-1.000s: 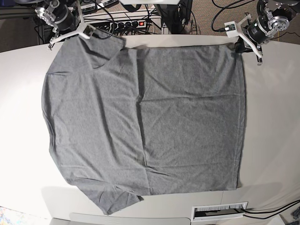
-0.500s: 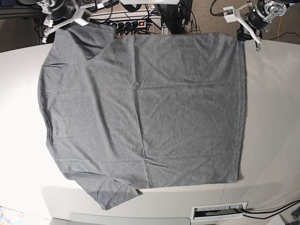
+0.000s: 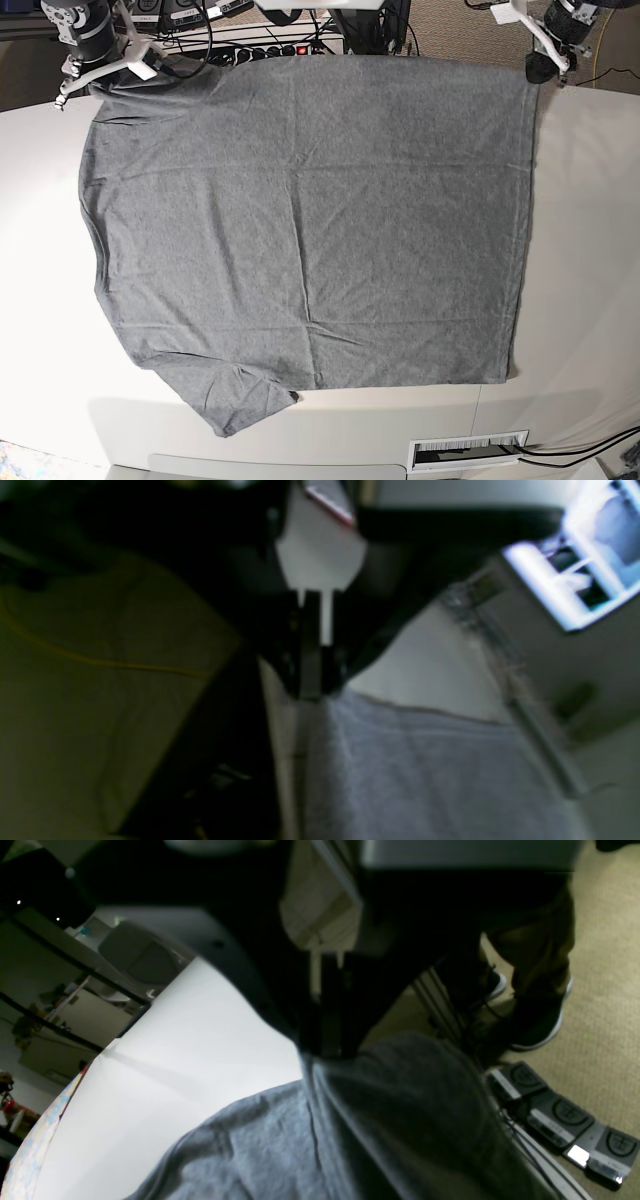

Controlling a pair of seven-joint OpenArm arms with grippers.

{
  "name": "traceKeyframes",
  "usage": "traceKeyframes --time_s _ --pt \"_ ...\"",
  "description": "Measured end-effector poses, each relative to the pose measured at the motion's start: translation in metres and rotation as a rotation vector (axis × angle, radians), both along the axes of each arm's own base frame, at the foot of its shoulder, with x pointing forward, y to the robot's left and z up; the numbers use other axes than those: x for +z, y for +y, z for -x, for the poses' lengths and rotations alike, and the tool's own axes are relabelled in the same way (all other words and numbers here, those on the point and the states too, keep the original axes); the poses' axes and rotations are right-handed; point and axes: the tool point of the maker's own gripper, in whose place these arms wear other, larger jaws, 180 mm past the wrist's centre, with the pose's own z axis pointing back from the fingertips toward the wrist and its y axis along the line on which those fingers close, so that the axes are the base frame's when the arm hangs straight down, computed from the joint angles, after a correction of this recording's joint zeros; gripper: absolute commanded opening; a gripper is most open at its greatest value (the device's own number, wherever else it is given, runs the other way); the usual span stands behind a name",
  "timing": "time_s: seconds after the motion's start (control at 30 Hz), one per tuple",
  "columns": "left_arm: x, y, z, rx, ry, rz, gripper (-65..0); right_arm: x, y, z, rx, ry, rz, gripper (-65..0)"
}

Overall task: Fold the T-shirt properly
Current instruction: 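Lift both held corners and pull the shirt toward the robot, then carry both grippers across the shirt, folding the held edge over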

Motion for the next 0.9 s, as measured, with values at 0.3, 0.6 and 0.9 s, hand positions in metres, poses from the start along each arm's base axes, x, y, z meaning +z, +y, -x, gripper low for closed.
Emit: traceKeyframes --time_s 0.3,0.6,0.9 --pt "0.029 -0.011 -0.053 0.002 -0.186 0.058 -65.0 0.019 0.005 -0.045 0.007 -0.169 -0.034 -65.0" --pt "0.055 -0.028 -0.120 0.127 -0.297 0.290 -65.0 0.040 0.013 -0.096 0.019 -0.335 -0.110 -65.0" --pt "0.048 -0.020 -0.159 0.282 -0.363 0.380 -65.0 0.028 -0.028 -0.133 -0.077 -0.389 -0.089 -65.0"
